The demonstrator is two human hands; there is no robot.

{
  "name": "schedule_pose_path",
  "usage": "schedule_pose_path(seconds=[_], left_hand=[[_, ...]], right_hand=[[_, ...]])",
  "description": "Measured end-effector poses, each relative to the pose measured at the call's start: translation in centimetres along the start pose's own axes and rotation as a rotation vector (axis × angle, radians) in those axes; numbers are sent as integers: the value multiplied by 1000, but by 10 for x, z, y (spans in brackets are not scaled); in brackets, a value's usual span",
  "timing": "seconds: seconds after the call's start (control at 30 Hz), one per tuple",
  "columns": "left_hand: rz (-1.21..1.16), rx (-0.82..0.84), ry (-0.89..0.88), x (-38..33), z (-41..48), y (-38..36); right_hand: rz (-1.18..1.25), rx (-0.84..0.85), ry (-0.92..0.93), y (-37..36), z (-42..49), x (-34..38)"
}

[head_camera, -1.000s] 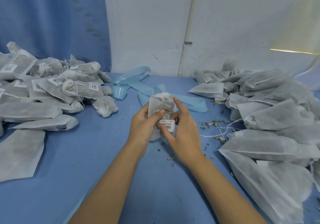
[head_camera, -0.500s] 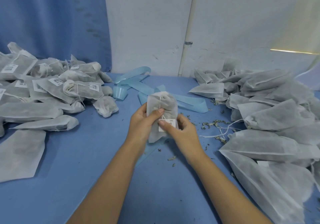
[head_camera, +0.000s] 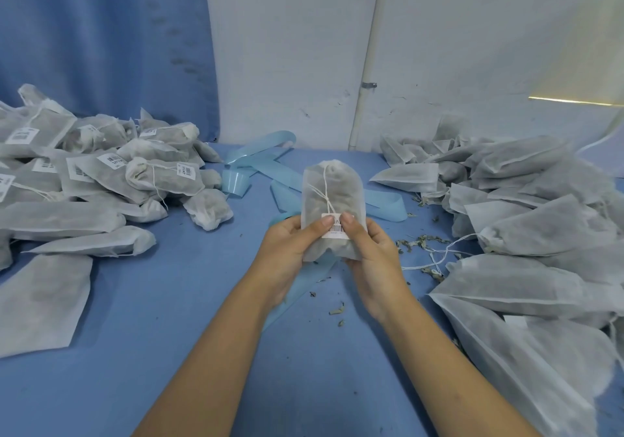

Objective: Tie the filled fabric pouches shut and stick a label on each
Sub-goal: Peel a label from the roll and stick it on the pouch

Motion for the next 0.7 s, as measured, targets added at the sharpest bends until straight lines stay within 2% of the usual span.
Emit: schedule_pose_path(seconds=[0.17,0.27,0.4,0.47,0.53,0.63,0.7], left_hand=[[-159,44,61,3,2,-1],[-151,41,70,2,2,-1],[97,8,38,-2,-1,2],[282,59,34,-5,-3,4],[371,89,52,-7,-7,7],[205,-36,18,-14,-3,17],[-118,-142,-66,-28,1,25]], right_hand=[[106,31,-53,-2,0,-1],[92,2,-47,0,0,-1],[70,-51,-24,3,1,-1],[73,-76,-10,5,1,-1],[62,-81,-2,4,1,0],[9,-99,-22,5,2,-3],[-36,-149,-75,12,4,-9]])
Point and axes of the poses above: each hand's wrist, its own z-axis towards the middle knuckle, its own y-axis out of the back of the hand, x = y × z, the point moved 7 cm from there along z, towards the middle knuckle, and after that the axes turned 7 degrees about -x, right-handed, at the moved point
